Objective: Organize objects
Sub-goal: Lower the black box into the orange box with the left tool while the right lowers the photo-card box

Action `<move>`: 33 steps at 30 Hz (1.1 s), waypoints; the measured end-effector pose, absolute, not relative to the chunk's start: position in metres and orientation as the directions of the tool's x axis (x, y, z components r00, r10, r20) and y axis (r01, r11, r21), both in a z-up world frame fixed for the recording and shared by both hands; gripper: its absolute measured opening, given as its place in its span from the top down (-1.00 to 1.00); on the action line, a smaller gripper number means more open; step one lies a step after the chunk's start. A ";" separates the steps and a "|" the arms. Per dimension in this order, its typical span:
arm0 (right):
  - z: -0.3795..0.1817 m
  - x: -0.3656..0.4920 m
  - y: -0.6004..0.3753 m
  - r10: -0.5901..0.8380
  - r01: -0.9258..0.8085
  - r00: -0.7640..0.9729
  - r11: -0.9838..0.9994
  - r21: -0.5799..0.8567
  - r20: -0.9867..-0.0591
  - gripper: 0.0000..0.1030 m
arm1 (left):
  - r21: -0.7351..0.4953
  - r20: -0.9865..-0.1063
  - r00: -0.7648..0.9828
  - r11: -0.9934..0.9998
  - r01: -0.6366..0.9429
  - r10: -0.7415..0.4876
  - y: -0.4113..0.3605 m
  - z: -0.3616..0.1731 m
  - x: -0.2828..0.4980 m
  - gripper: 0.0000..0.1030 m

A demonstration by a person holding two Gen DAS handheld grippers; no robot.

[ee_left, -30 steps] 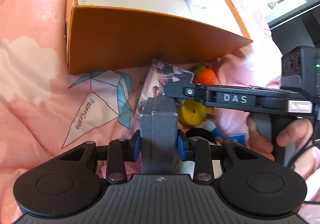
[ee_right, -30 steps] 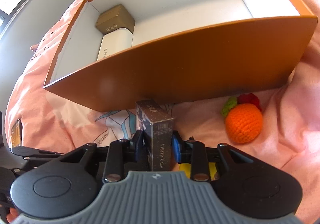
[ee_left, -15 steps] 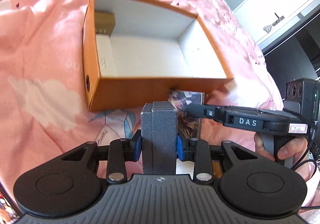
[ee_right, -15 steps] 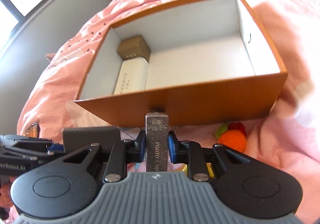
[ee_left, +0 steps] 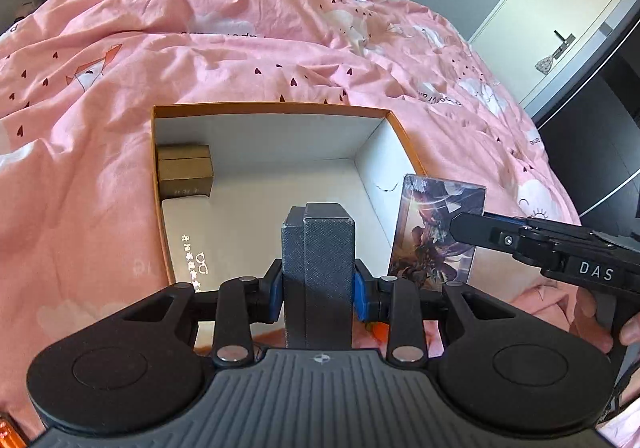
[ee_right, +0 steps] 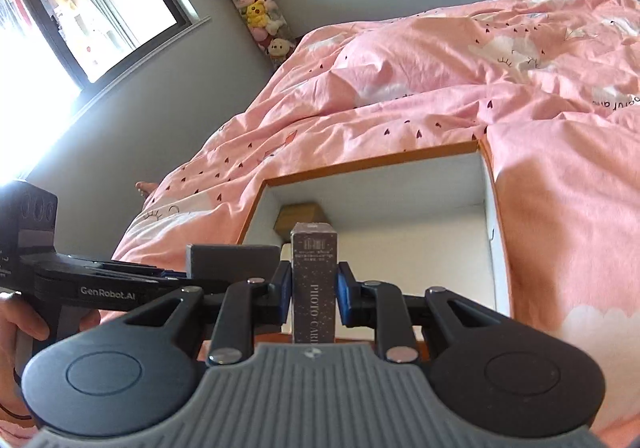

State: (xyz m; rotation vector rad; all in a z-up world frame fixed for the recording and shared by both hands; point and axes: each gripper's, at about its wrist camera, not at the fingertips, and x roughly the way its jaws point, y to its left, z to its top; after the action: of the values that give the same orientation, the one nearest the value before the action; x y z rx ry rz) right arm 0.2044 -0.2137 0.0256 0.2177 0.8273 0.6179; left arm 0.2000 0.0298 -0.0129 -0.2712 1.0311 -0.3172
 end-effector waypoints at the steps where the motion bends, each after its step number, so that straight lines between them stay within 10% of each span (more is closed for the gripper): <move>1: 0.025 0.211 -0.214 0.575 -0.424 0.524 0.816 0.394 -0.628 0.53 | -0.360 -0.801 0.463 0.923 0.133 -0.379 0.027 -0.020 0.207 0.27; 23: -0.078 0.310 -0.190 0.487 -0.379 0.242 0.844 0.380 -0.839 0.53 | -0.438 -0.890 0.137 0.899 0.002 -0.434 0.023 -0.127 0.269 0.26; 33: -0.095 0.319 -0.185 0.464 -0.370 0.192 0.850 0.374 -0.865 0.53 | -0.311 -0.937 0.155 0.949 0.046 -0.314 0.030 -0.106 0.253 -0.20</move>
State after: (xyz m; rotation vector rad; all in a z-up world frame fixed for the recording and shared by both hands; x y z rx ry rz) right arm 0.3191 -0.1851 -0.0946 0.0882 1.2468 0.5866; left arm 0.2530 0.0296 -0.1062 -0.2292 1.3951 -0.2611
